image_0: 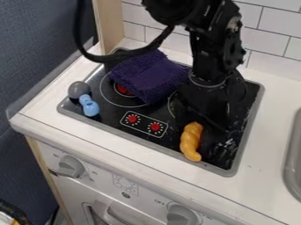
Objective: Pick up the yellow object and put it on the left burner
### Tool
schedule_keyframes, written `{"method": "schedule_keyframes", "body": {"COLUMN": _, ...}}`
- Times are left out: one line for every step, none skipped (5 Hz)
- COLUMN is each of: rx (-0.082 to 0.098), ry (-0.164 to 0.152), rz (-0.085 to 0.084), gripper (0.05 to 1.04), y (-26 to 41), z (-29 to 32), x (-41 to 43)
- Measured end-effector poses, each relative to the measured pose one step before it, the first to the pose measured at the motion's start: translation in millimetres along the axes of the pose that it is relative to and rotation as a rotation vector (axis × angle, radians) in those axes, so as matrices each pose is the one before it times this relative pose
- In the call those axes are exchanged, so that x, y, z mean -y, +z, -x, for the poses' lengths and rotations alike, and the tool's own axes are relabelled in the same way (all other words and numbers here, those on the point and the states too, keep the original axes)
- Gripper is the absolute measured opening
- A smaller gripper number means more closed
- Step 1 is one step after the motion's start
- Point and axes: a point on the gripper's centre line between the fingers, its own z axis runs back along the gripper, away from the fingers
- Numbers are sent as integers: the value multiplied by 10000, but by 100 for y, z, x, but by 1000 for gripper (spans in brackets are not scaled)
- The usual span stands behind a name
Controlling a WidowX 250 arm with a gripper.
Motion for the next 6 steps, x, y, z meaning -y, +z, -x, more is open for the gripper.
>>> {"method": "schedule_keyframes", "body": {"rx": -132, "ry": -224, "rz": 27, "gripper": 651, "y": 69, "z": 57, "x": 584}}
{"method": "schedule_keyframes", "body": {"rx": 290, "ry": -53, "rz": -44, "gripper": 651, "y": 1987, "z": -794, "x": 96}}
{"method": "schedule_keyframes", "body": {"rx": 220, "ry": -33, "rz": 237, "gripper": 651, "y": 2130, "z": -355, "x": -282}}
{"method": "schedule_keyframes", "body": {"rx": 557, "ry": 558, "rz": -71, "gripper": 651, "y": 2531, "z": -461, "x": -2632}}
{"method": "schedule_keyframes", "body": {"rx": 414, "ry": 350, "rz": -273, "gripper": 651, "y": 1770, "z": -788, "x": -3075}}
{"method": "schedule_keyframes", "body": {"rx": 165, "ry": 391, "rz": -168, "gripper": 651, "y": 611, "z": -527, "x": -2485}}
